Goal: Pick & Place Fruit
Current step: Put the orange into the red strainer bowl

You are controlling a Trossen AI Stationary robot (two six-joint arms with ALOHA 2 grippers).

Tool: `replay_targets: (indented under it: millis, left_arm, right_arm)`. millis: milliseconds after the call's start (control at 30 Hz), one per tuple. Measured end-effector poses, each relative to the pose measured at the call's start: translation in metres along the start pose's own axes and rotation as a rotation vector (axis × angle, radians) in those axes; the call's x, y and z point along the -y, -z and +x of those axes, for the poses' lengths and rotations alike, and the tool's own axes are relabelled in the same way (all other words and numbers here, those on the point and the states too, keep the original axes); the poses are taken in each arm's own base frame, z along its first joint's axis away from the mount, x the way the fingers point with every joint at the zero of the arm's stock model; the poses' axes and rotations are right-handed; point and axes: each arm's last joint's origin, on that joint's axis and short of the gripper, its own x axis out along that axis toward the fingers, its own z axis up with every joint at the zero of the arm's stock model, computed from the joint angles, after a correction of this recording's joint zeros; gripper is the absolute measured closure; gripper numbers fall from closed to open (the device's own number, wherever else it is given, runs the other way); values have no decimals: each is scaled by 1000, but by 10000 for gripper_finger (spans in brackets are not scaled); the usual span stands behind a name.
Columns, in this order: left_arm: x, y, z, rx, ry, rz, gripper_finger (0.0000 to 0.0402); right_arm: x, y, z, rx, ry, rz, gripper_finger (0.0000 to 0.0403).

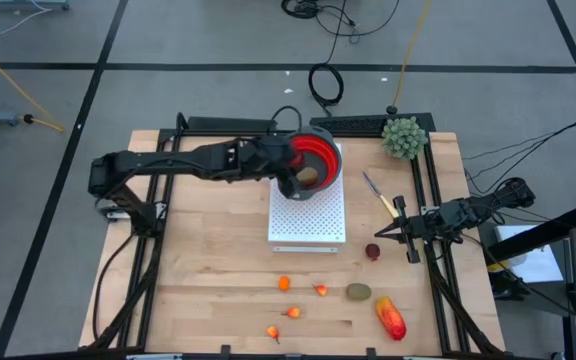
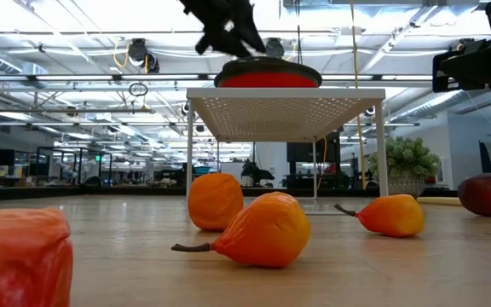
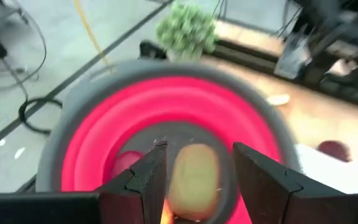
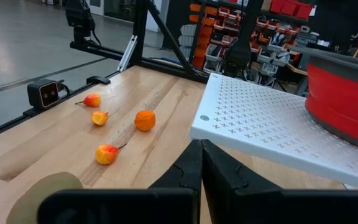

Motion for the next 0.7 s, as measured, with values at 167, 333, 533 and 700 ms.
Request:
replay_targets:
  millis: [167, 333, 533, 700]
  left_arm:
    - [13, -8, -25, 65, 55, -4, 222]
    - [35, -5, -44, 73, 128, 35, 222]
    - [58, 2, -55, 67, 196, 94, 234]
    - [63, 5, -57, 60, 211, 105, 293]
  right_arm:
    - [0, 0, 0, 1, -1, 4, 403]
    - [0, 0, 0, 0, -2, 60, 403]
    - [0, 0, 0, 1, -1, 104, 403]
    - [0, 0, 0, 2, -1, 104, 403]
